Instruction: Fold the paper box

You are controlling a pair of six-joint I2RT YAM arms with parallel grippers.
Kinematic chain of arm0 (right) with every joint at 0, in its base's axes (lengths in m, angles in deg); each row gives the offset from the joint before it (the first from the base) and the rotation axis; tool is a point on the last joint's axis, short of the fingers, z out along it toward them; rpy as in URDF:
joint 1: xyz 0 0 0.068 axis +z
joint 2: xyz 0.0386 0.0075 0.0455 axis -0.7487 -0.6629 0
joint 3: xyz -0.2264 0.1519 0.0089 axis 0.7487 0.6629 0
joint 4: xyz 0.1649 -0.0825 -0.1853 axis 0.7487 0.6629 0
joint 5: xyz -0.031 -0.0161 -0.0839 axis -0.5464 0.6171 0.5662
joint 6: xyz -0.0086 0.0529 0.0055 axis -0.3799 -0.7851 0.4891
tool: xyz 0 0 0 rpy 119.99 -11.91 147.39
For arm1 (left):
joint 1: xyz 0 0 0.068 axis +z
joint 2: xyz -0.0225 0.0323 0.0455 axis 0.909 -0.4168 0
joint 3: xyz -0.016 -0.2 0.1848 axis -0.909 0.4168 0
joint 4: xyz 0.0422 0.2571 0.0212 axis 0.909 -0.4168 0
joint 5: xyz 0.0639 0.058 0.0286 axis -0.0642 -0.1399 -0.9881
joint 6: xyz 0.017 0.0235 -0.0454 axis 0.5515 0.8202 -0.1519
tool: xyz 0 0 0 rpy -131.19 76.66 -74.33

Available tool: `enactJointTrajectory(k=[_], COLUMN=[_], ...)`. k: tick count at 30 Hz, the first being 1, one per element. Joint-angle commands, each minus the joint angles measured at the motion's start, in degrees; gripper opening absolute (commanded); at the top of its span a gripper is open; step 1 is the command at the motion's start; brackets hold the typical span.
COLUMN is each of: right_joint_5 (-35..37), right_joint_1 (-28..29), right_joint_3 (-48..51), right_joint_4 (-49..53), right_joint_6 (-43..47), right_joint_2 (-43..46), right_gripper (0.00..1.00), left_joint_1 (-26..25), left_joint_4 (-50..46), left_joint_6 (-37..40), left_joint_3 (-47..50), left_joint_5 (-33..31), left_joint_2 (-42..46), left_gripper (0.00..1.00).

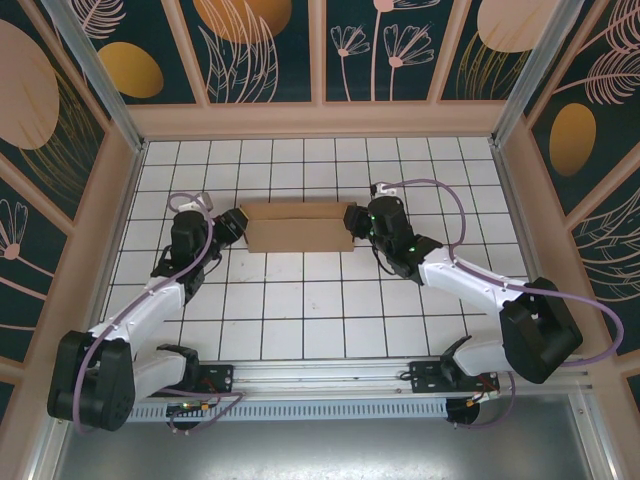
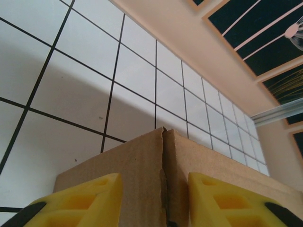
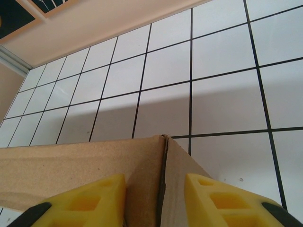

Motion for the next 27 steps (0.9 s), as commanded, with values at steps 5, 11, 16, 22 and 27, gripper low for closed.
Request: enactJointTrajectory(k=[5,11,16,22,27], right_joint_5=[-5.82,-21.43,-25.60,-26.48,-24.60], right_joint_1=[-3.69,-11.65,-13.32,-13.32,-12.59], right_joint_3=[0.05,-3.11,-3.54,-1.15,1.28], right_joint_4=[5.31,4.11,3.45,1.85,2.11], right_joint_6=[0.11,0.68,0.77,-0.18,0.55], right_joint_2=[2.23,5.94,5.53,2.31,-2.05], right_gripper=[0.54,0.64,0.65,0.57,0.49], left_joint_1=[0.19,0.17,-0.24,-0.32,-0.39], left_joint_4=[-8.39,-12.76,-12.71,-12.81,-12.03], left_joint_6=[2.43,7.83,8.38,8.78,9.18], left_joint_3=[1.39,-3.46,-3.62,-3.51,-2.90], left_joint_5=[-0.48,-2.33,-2.02,-1.78,-1.12], left_joint_2=[-2.36,-3.00,-3.40,-3.32,-3.93], left_gripper=[0.40,0.40,0.40,0.40,0.40])
